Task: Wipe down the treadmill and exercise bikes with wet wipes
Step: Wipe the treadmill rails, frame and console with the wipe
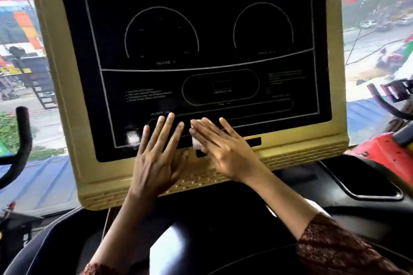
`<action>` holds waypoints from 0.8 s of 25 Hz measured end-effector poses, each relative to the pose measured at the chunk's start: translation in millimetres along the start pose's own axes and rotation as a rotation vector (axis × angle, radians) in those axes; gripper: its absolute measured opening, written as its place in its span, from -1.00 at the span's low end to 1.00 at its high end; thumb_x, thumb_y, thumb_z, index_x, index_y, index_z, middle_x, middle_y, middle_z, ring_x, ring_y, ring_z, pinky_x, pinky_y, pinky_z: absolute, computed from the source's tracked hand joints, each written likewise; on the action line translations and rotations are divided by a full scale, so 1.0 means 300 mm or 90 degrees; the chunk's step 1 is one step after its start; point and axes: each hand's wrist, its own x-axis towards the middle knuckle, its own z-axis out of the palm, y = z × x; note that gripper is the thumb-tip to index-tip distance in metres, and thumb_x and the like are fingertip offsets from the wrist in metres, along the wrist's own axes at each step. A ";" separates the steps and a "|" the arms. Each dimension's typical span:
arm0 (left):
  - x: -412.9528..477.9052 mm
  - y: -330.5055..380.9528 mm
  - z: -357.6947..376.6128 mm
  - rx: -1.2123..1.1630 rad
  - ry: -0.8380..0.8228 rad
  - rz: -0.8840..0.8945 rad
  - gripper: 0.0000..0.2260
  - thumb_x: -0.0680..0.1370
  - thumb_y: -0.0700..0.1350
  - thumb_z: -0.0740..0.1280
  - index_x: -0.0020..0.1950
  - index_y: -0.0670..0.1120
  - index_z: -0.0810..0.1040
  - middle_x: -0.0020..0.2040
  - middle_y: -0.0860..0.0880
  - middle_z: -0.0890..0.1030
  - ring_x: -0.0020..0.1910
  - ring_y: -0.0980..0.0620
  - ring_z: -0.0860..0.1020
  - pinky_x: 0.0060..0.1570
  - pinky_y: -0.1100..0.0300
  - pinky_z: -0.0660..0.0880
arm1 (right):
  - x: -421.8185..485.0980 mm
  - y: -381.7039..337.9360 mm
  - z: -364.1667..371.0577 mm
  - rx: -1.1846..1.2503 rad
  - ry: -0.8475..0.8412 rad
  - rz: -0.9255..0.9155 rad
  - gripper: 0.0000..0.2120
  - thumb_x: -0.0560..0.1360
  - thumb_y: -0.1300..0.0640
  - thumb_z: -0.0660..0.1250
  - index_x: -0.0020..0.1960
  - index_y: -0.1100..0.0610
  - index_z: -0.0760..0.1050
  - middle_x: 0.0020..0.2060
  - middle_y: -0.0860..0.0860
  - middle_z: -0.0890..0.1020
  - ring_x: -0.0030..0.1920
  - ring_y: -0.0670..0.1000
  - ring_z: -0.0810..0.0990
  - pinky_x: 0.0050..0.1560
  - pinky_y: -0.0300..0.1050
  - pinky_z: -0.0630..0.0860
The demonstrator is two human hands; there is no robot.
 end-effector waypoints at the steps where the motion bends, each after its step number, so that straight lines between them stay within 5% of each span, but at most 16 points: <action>1: 0.007 0.027 0.007 -0.002 0.002 -0.003 -0.49 0.55 0.03 0.21 0.45 -0.17 0.36 0.49 -0.20 0.27 0.49 -0.12 0.20 0.48 -0.04 0.03 | -0.044 0.053 -0.020 -0.022 -0.007 0.004 -0.55 0.63 0.12 0.10 0.50 0.16 0.19 0.49 0.06 0.24 0.50 0.01 0.17 0.52 0.01 -0.01; 8: 0.026 0.148 0.041 -0.003 0.009 -0.037 -0.48 0.53 0.03 0.22 0.44 -0.18 0.38 0.49 -0.19 0.28 0.50 -0.10 0.20 0.49 0.01 0.01 | -0.183 0.232 -0.057 0.092 0.130 0.436 -0.55 0.66 0.13 0.01 0.52 0.21 0.06 0.52 0.09 0.08 0.54 0.03 -0.01 0.54 -0.05 -0.12; 10: 0.029 0.179 0.051 -0.002 0.007 -0.037 -0.48 0.54 0.04 0.21 0.44 -0.18 0.37 0.50 -0.19 0.26 0.50 -0.10 0.20 0.50 0.00 0.03 | -0.200 0.172 -0.030 0.108 0.139 0.423 -0.55 0.66 0.16 0.03 0.51 0.26 0.11 0.52 0.15 0.12 0.54 0.06 0.02 0.54 -0.04 -0.07; 14: 0.038 0.236 0.072 -0.020 0.006 -0.077 -0.48 0.56 0.06 0.18 0.45 -0.19 0.35 0.50 -0.21 0.25 0.50 -0.13 0.18 0.48 -0.02 0.04 | -0.129 0.255 -0.071 0.102 0.085 0.212 -0.59 0.64 0.17 0.08 0.47 0.24 0.24 0.47 0.15 0.27 0.50 0.09 0.16 0.52 0.01 0.05; 17: 0.037 0.267 0.079 -0.031 0.014 -0.114 -0.47 0.55 0.06 0.18 0.44 -0.20 0.35 0.50 -0.23 0.25 0.50 -0.14 0.19 0.50 0.01 -0.02 | -0.110 0.340 -0.093 0.087 0.127 0.261 -0.57 0.56 0.33 0.20 0.43 0.26 0.30 0.41 0.18 0.35 0.45 0.11 0.23 0.48 0.05 0.12; 20: 0.049 0.320 0.078 -0.065 0.031 -0.111 -0.53 0.55 0.01 0.19 0.39 -0.19 0.41 0.46 -0.22 0.32 0.47 -0.14 0.24 0.49 0.01 0.00 | -0.198 0.305 -0.096 0.109 0.140 0.292 -0.55 0.48 0.46 0.05 0.35 0.36 0.36 0.34 0.27 0.42 0.39 0.21 0.35 0.44 0.10 0.18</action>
